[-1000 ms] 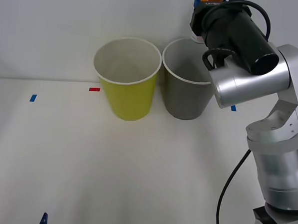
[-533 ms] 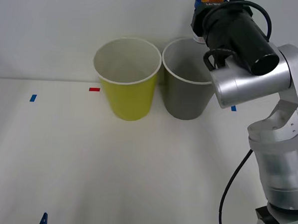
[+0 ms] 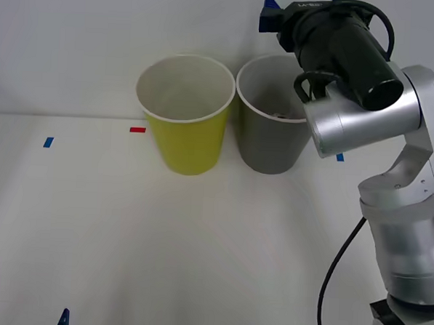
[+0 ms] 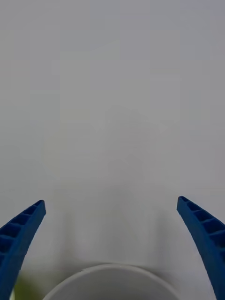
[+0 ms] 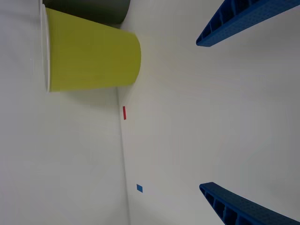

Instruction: Put cans in the gray bin and PET bottles in the light green bin.

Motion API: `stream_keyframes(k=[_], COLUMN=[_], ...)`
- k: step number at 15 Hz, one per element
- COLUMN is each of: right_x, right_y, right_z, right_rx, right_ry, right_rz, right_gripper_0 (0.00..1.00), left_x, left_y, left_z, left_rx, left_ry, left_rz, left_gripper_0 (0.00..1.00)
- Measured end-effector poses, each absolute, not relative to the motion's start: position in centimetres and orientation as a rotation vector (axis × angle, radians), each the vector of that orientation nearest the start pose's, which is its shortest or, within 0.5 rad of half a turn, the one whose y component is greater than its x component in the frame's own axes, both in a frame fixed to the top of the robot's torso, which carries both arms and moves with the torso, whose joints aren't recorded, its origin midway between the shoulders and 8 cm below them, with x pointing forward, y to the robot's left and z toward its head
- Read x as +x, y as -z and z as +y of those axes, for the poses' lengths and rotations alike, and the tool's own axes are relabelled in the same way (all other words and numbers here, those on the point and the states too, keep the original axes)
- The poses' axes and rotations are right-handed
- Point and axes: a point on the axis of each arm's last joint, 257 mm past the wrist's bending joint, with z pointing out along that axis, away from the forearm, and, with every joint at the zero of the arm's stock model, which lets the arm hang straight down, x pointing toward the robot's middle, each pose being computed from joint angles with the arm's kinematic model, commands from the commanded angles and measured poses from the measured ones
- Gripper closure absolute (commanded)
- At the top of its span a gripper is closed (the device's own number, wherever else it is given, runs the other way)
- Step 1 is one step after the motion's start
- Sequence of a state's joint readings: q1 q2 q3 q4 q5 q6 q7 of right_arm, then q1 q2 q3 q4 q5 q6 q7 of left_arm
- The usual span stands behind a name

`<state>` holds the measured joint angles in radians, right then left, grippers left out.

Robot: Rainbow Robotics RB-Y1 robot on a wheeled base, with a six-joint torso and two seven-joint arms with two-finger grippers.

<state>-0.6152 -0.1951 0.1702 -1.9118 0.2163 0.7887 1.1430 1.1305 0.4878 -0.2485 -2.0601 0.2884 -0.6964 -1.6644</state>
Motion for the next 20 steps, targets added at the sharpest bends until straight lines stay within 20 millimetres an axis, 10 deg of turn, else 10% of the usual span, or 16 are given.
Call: stream_keyframes(k=[12, 20], right_x=[55.7, 46.7], right_y=[-9.1, -6.1], right_z=[-11.6, -13.3], right_rx=[-0.084, -0.117], right_ry=[-0.108, -0.159], right_rz=[1.452, 1.433], right_gripper_0=[0.0, 0.0], left_x=[19.7, 19.7], left_y=[23.7, 23.7], left_z=[28.0, 28.0], left_rx=[0.073, 0.073], left_ry=[-0.004, -0.004], left_rz=[1.579, 1.579], left_gripper_0=[0.0, 0.0])
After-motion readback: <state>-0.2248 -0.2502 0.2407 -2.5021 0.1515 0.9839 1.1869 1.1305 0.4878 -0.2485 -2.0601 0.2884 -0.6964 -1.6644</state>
